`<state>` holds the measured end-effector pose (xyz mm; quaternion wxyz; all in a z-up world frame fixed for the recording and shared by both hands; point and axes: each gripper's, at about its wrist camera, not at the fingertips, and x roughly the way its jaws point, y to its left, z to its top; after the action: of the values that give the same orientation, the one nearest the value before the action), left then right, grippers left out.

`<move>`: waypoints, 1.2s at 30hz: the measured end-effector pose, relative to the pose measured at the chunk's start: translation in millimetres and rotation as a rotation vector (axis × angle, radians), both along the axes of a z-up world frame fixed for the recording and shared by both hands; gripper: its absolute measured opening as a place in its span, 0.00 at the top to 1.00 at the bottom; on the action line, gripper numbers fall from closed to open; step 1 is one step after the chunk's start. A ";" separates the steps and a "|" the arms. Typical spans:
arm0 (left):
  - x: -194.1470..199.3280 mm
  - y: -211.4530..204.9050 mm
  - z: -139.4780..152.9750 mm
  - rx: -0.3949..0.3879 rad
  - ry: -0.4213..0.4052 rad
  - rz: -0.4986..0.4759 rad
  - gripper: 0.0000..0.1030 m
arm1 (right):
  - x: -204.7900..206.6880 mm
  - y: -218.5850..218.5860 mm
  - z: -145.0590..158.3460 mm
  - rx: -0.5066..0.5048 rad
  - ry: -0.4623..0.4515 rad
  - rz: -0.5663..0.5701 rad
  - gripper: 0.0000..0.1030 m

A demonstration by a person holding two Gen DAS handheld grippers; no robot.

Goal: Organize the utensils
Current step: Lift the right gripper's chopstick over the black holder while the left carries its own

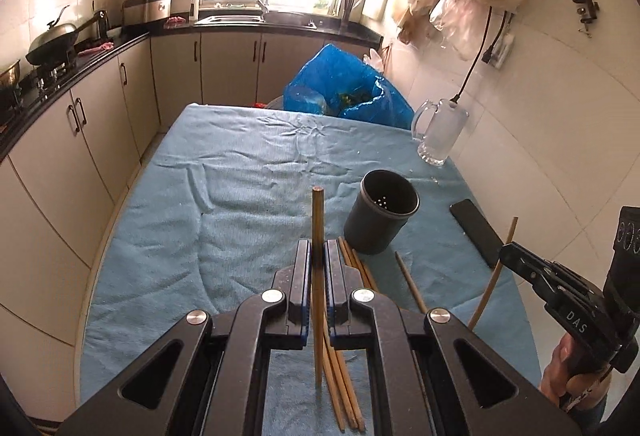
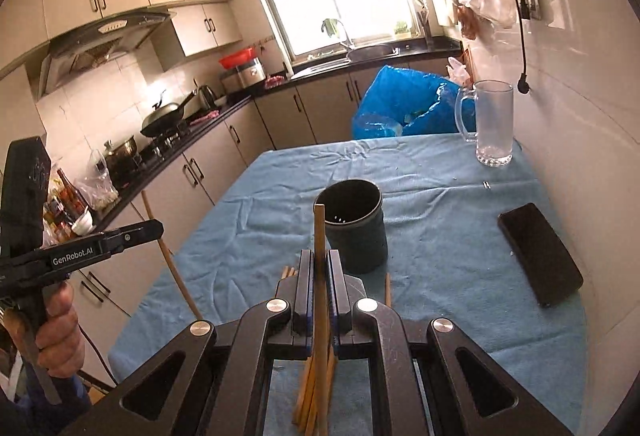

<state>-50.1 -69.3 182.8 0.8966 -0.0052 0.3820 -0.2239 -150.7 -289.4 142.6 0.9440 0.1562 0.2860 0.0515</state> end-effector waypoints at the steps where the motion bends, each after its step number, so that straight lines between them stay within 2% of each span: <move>1: -0.9 0.4 1.5 -0.002 -0.003 0.000 0.94 | -1.2 -1.0 1.2 0.001 -0.005 -0.003 0.94; 12: -4.5 -7.0 20.8 -0.004 -0.043 -0.014 0.94 | -6.4 -9.9 17.6 0.009 -0.053 -0.023 0.94; 21: 12.0 -22.2 43.3 -0.034 -0.040 -0.027 0.94 | 4.8 -18.1 43.7 0.024 -0.103 -0.031 0.94; 36: 47.3 -54.1 108.9 -0.076 -0.103 -0.046 0.94 | 46.1 -32.5 106.5 -0.012 -0.180 -0.066 0.94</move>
<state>-2.8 -123.5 291.7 0.9089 -0.0189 0.3266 -0.2587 -104.5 -321.9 249.1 0.9680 0.1545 0.1953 0.0326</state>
